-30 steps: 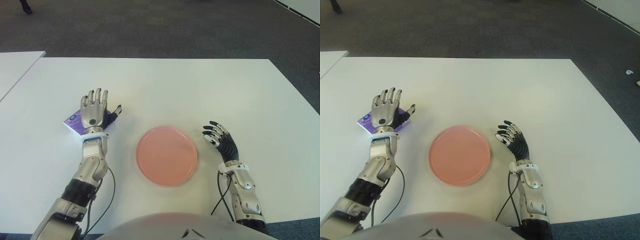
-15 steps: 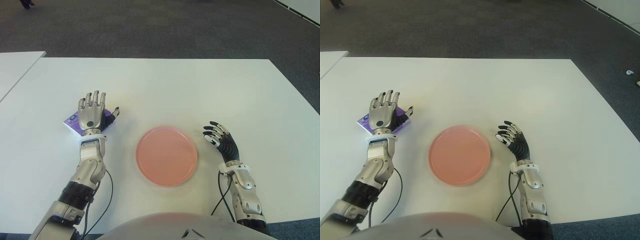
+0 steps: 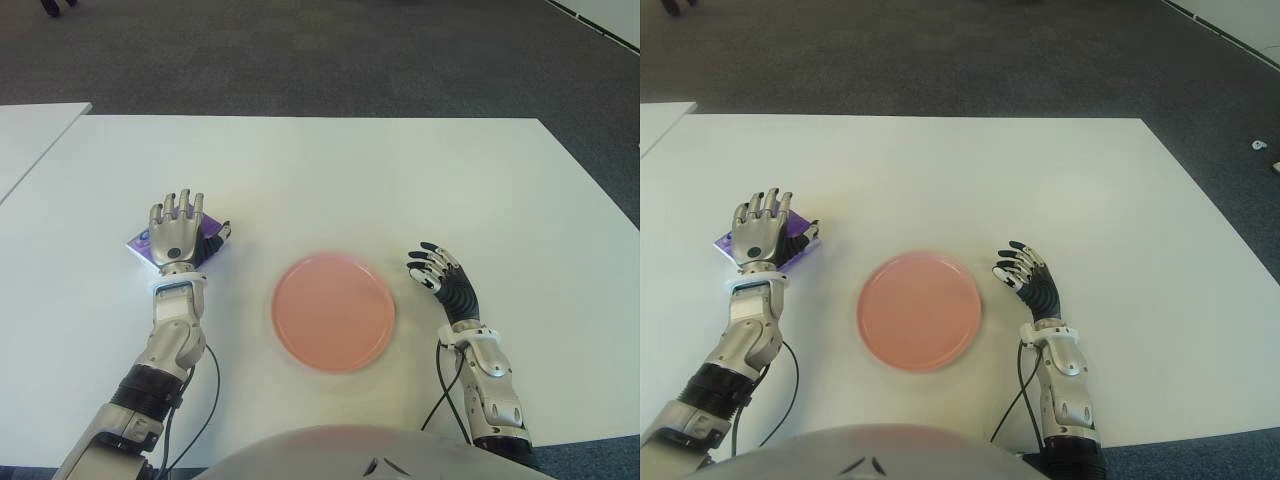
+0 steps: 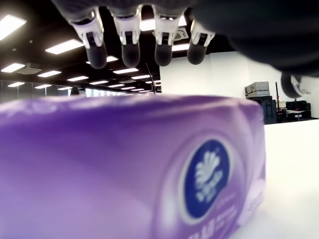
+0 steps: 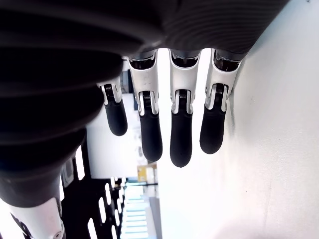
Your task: Put the tissue paper into the plate.
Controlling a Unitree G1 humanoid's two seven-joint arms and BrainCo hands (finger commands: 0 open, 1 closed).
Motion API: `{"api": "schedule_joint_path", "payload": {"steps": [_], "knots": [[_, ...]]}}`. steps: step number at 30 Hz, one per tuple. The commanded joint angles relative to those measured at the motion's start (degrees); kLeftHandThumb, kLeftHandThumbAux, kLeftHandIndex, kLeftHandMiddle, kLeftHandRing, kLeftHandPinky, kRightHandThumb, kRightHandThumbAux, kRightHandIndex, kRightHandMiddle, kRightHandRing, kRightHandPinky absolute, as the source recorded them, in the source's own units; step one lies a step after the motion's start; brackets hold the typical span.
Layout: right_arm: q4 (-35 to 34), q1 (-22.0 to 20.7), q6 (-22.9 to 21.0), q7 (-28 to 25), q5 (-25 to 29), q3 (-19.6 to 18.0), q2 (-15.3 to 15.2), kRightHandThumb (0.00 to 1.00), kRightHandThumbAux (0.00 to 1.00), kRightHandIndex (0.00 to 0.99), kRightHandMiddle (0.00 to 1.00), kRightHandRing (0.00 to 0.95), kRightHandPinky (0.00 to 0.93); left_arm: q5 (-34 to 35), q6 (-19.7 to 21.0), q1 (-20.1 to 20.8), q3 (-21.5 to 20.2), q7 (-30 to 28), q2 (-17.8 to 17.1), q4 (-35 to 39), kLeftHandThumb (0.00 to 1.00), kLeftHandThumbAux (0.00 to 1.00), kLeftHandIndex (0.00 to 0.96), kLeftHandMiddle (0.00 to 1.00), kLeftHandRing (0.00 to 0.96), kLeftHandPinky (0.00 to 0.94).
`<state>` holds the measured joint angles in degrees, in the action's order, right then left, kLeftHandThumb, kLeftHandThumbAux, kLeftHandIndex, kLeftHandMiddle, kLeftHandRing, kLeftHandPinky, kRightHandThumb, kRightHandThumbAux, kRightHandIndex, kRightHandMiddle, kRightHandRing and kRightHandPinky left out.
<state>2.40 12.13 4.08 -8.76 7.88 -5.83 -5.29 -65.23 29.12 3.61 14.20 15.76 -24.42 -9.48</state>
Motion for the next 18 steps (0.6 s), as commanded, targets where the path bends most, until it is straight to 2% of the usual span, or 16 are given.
{"api": "schedule_joint_path", "payload": {"steps": [1, 18], "knots": [[4.61, 3.27, -5.19, 0.84, 0.00, -0.19, 0.49, 0.289, 0.726, 0.212, 0.352, 0.375, 0.376, 1.81, -0.80, 0.72, -0.01, 1.65, -0.40, -4.46, 0.278, 0.120, 0.000, 0.000, 0.000, 0.000], [6.38, 3.91, -2.38, -0.51, 1.57, -1.07, 0.51, 0.334, 0.728, 0.210, 0.352, 0.382, 0.386, 6.80, -4.95, 5.33, 1.65, 5.09, -1.02, -16.83, 0.241, 0.180, 0.000, 0.000, 0.000, 0.000]]}}
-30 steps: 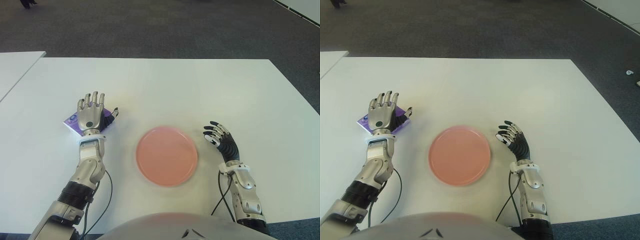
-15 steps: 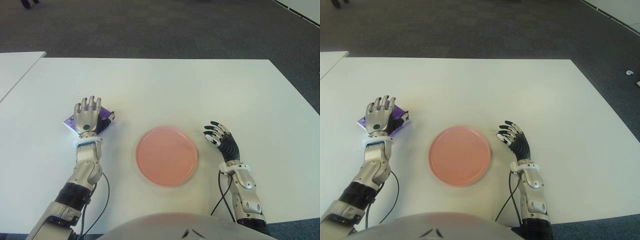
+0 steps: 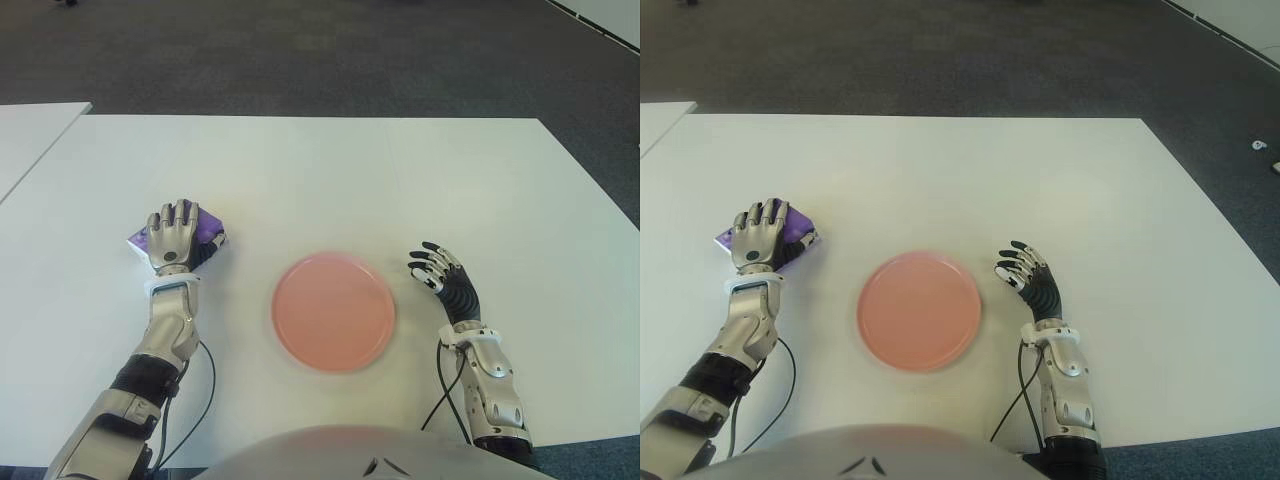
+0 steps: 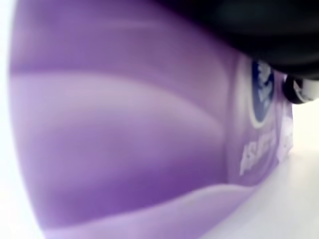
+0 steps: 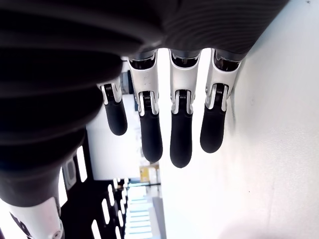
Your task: Put the tissue paper into the plate.
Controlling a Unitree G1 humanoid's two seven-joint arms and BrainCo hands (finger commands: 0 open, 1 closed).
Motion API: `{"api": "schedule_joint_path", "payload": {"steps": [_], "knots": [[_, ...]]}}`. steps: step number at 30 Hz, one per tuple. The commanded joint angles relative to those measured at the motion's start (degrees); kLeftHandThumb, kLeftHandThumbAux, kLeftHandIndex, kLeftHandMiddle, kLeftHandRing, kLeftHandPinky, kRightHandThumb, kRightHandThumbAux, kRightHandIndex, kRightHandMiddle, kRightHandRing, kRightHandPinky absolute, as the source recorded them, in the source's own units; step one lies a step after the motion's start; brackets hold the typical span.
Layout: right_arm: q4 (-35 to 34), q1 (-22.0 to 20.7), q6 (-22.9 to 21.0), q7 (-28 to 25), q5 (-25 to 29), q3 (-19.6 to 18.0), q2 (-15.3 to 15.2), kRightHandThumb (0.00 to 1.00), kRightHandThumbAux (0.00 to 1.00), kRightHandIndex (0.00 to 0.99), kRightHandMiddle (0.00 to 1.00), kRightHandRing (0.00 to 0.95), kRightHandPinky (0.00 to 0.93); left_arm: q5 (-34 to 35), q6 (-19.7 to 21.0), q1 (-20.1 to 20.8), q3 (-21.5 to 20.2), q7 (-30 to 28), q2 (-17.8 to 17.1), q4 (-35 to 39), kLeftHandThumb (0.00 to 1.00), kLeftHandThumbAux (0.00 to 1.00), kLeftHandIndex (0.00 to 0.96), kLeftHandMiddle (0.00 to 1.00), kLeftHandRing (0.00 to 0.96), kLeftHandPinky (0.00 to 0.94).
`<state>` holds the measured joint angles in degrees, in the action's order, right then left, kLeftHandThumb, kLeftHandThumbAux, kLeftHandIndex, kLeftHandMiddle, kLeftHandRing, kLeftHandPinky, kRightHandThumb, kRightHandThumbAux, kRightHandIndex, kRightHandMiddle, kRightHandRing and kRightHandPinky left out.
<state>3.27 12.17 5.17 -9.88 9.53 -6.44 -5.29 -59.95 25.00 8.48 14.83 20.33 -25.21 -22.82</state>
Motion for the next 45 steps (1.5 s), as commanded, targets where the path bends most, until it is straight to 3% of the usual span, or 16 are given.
{"api": "schedule_joint_path", "payload": {"steps": [1, 28, 37, 45], "knots": [[5.59, 3.89, -3.35, 0.69, -0.18, -0.47, 0.51, 0.333, 0.728, 0.210, 0.351, 0.381, 0.386, 1.70, -0.96, 0.65, 1.07, 0.86, -0.22, -4.04, 0.240, 0.179, 0.000, 0.000, 0.000, 0.000], [5.51, 4.75, -1.97, 1.51, -1.55, -0.10, 0.09, 0.280, 0.716, 0.192, 0.347, 0.380, 0.386, 3.46, -2.61, 6.89, 4.94, 8.71, -0.71, -17.51, 0.237, 0.161, 0.000, 0.000, 0.000, 0.000], [5.26, 5.09, -1.65, 1.60, -1.39, -0.19, 0.19, 0.286, 0.714, 0.200, 0.354, 0.384, 0.395, 4.43, -2.14, 7.43, 6.19, 6.96, -0.92, -18.04, 0.238, 0.173, 0.000, 0.000, 0.000, 0.000], [4.73, 4.96, -2.87, 0.80, -0.05, -0.40, 0.02, 0.290, 0.727, 0.222, 0.367, 0.394, 0.397, 7.60, -2.10, 7.13, 6.26, 0.23, -0.78, -16.88, 0.254, 0.213, 0.000, 0.000, 0.000, 0.001]]}}
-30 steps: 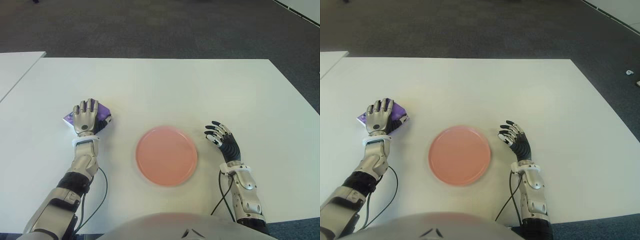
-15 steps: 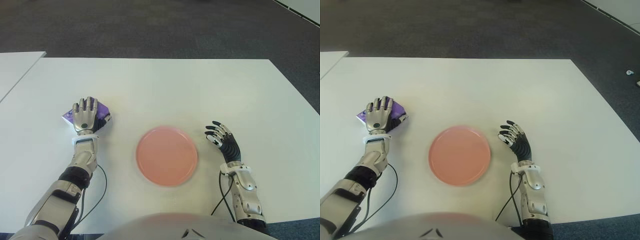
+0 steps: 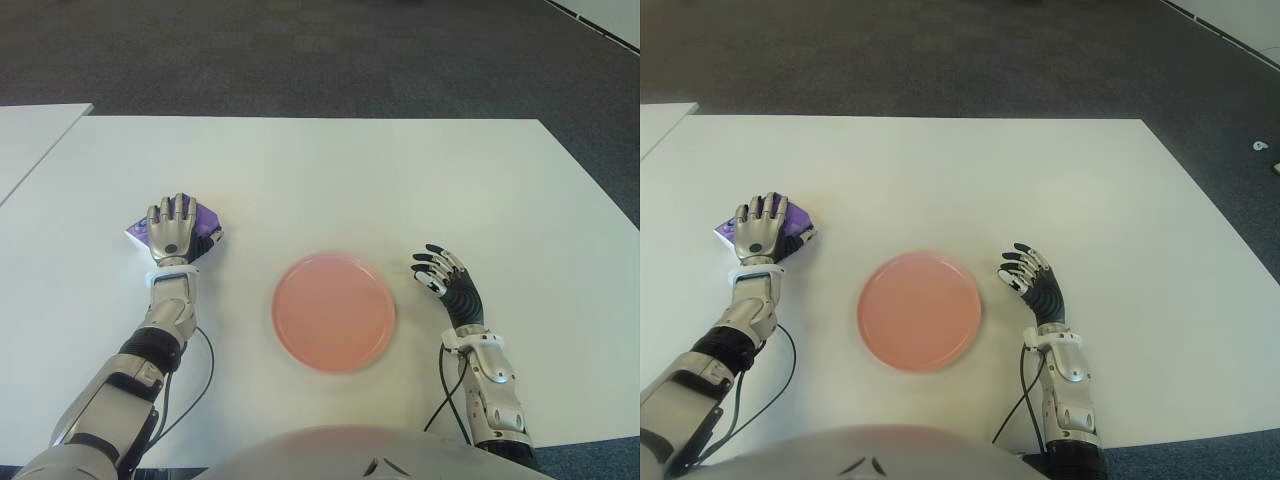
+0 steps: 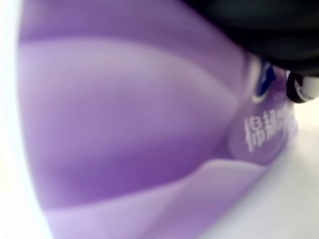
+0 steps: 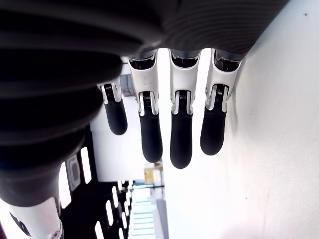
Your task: Put the tissue paper into the plate.
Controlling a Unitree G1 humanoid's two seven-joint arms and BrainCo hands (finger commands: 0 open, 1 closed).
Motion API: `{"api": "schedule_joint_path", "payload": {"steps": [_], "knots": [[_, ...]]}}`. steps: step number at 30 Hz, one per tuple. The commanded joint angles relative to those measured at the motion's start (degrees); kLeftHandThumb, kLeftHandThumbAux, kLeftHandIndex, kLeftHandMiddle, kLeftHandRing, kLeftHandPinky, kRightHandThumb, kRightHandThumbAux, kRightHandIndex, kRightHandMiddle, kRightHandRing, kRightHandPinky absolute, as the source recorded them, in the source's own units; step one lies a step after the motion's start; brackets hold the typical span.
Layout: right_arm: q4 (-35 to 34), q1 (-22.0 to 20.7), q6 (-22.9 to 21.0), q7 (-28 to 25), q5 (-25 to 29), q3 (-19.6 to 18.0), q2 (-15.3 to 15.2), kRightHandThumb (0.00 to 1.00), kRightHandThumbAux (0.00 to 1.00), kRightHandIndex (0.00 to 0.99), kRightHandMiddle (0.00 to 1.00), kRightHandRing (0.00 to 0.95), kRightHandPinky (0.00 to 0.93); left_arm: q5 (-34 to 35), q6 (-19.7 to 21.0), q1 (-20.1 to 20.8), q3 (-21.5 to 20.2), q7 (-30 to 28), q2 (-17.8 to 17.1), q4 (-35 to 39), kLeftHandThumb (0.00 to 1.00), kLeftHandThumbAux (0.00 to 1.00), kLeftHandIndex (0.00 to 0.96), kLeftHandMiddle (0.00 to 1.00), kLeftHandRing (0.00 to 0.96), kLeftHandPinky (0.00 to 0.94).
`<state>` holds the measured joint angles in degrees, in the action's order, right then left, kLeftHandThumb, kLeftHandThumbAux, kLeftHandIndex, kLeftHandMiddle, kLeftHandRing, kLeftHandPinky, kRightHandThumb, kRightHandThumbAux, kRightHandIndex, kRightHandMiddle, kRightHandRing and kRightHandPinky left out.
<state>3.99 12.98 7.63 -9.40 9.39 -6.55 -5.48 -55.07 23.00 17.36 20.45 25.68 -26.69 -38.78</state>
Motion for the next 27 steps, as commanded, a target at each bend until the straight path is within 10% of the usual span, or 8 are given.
{"api": "schedule_joint_path", "payload": {"steps": [1, 7, 13, 27], "knots": [[3.97, 4.12, -5.46, 0.27, 0.16, -0.29, 0.15, 0.290, 0.729, 0.223, 0.367, 0.394, 0.399, 3.36, -0.11, -2.01, 0.41, -5.76, 0.84, -0.48, 0.260, 0.221, 0.000, 0.000, 0.000, 0.007], [3.90, 3.99, -5.75, 0.39, 0.29, -0.44, 0.11, 0.297, 0.738, 0.227, 0.367, 0.396, 0.403, 7.25, -0.56, -3.47, -0.72, -7.80, 2.18, -0.34, 0.289, 0.261, 0.000, 0.009, 0.009, 0.076], [4.08, 3.46, -6.17, 0.86, 0.12, -0.67, 0.10, 0.304, 0.745, 0.233, 0.368, 0.397, 0.399, 12.17, -3.00, -2.22, -2.21, -12.61, 2.79, -4.01, 0.317, 0.300, 0.107, 0.254, 0.322, 0.446], [4.97, 2.70, -5.81, -0.72, 1.92, -1.37, 0.10, 0.331, 0.733, 0.222, 0.364, 0.395, 0.403, 15.03, -13.01, 0.05, -1.19, -17.93, 1.84, -13.30, 0.418, 0.364, 0.304, 0.713, 0.740, 0.815]]}}
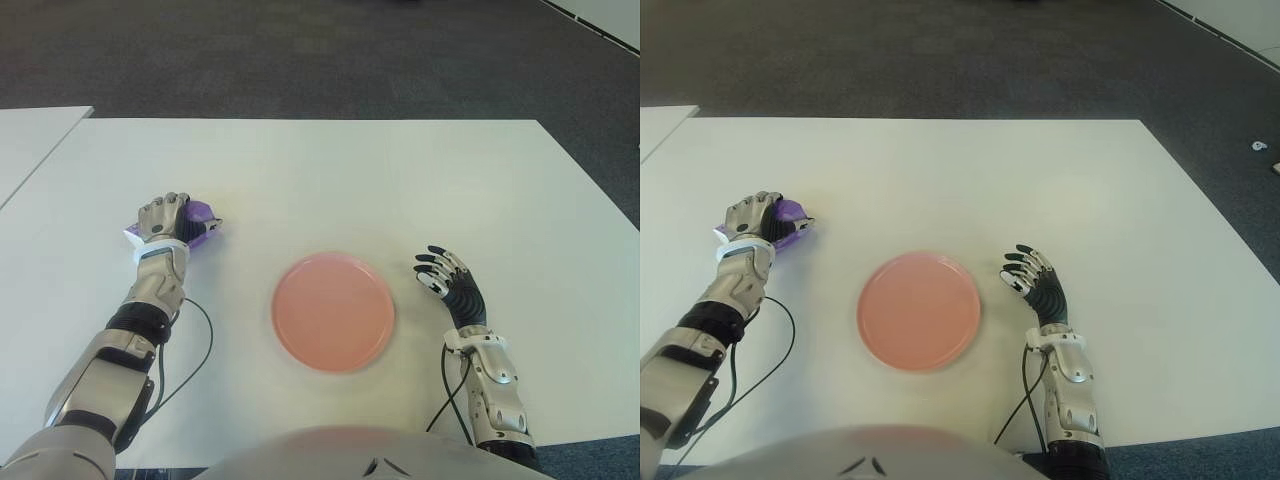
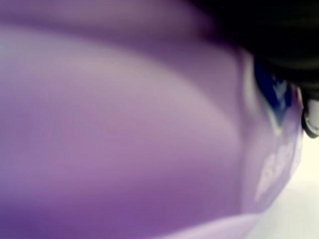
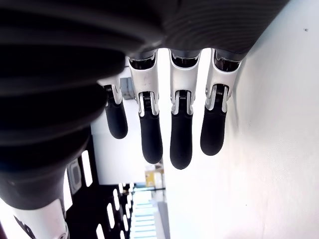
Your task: Put the tissue paper into the plate.
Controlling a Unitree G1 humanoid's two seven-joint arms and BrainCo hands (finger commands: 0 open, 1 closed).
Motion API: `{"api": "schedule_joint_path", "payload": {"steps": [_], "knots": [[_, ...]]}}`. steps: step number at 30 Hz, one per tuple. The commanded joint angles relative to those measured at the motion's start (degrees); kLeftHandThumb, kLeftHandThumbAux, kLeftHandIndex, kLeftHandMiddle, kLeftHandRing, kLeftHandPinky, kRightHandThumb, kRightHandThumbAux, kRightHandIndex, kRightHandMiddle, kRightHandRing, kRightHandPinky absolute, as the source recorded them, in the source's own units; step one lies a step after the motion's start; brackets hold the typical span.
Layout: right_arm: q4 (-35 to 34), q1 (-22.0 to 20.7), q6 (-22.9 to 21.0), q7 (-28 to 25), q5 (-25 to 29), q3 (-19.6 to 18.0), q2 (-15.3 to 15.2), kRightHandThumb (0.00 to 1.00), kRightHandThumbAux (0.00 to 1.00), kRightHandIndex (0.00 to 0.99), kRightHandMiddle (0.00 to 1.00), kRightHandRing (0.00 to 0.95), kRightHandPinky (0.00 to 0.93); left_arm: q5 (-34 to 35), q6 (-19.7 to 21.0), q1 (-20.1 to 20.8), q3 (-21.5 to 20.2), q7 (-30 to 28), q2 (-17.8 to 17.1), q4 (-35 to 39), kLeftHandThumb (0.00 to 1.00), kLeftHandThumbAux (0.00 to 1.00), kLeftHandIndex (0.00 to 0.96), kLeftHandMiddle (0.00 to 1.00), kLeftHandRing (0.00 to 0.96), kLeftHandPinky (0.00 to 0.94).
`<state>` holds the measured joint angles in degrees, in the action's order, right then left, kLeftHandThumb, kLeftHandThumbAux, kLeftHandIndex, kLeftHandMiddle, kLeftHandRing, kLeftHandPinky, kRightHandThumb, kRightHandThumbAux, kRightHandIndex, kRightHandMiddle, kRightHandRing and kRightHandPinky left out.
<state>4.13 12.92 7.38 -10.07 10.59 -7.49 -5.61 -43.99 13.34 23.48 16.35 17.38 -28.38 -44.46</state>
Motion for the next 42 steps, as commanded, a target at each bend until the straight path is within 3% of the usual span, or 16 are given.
{"api": "schedule_joint_path", "payload": {"steps": [1, 13, 21, 28, 30, 32, 34, 38, 42], "knots": [[4.83, 2.79, -5.44, -0.07, 0.84, -0.51, 0.26, 0.332, 0.730, 0.221, 0.364, 0.396, 0.403, 3.89, -3.93, -6.11, 3.19, -9.96, 3.50, -8.04, 0.434, 0.370, 0.314, 0.729, 0.753, 0.824], [4.68, 2.96, -5.21, 0.01, 0.80, -0.81, -0.02, 0.353, 0.729, 0.218, 0.362, 0.398, 0.410, 3.87, -7.29, -6.07, 4.47, -14.64, 3.09, -10.14, 0.543, 0.455, 0.378, 0.796, 0.816, 0.869], [5.30, 2.59, -4.72, 0.37, 0.34, -0.82, -0.10, 0.341, 0.728, 0.213, 0.360, 0.399, 0.409, 4.15, -7.24, -6.14, 3.68, -13.05, 3.53, -10.61, 0.585, 0.476, 0.363, 0.806, 0.827, 0.870], [3.73, 2.72, -6.72, 0.24, 0.79, -0.75, -0.44, 0.354, 0.720, 0.218, 0.365, 0.403, 0.419, 3.93, -4.05, -7.11, 3.45, -8.89, 3.69, -8.63, 0.644, 0.501, 0.338, 0.809, 0.831, 0.870], [3.66, 2.63, -7.01, 0.06, 1.00, -0.78, -0.54, 0.352, 0.708, 0.216, 0.366, 0.403, 0.413, 3.32, -3.93, -6.04, 3.74, -7.06, 3.96, -11.29, 0.690, 0.613, 0.388, 0.808, 0.836, 0.865], [3.58, 2.64, -7.02, 0.09, 0.96, -0.77, -0.57, 0.349, 0.702, 0.215, 0.365, 0.402, 0.412, 3.02, -4.30, -5.05, 3.91, -6.07, 4.08, -13.69, 0.709, 0.650, 0.407, 0.791, 0.828, 0.850], [3.86, 2.36, -6.89, 0.19, 0.95, -0.89, -0.55, 0.347, 0.697, 0.215, 0.364, 0.401, 0.411, 2.77, -2.17, -5.27, 3.99, -5.07, 4.86, -12.67, 0.726, 0.674, 0.422, 0.777, 0.817, 0.837], [4.01, 2.21, -6.16, 1.32, 0.39, -1.17, -0.15, 0.351, 0.703, 0.222, 0.364, 0.401, 0.415, 4.74, 2.19, -4.49, 1.15, 2.44, 8.87, -15.52, 0.745, 0.687, 0.439, 0.788, 0.808, 0.825], [3.85, 2.08, -6.09, 1.91, 0.33, -1.44, 0.11, 0.374, 0.716, 0.231, 0.372, 0.409, 0.427, 6.15, 3.46, -3.99, -1.04, 8.74, 11.13, -17.17, 0.755, 0.692, 0.444, 0.798, 0.812, 0.776]]}}
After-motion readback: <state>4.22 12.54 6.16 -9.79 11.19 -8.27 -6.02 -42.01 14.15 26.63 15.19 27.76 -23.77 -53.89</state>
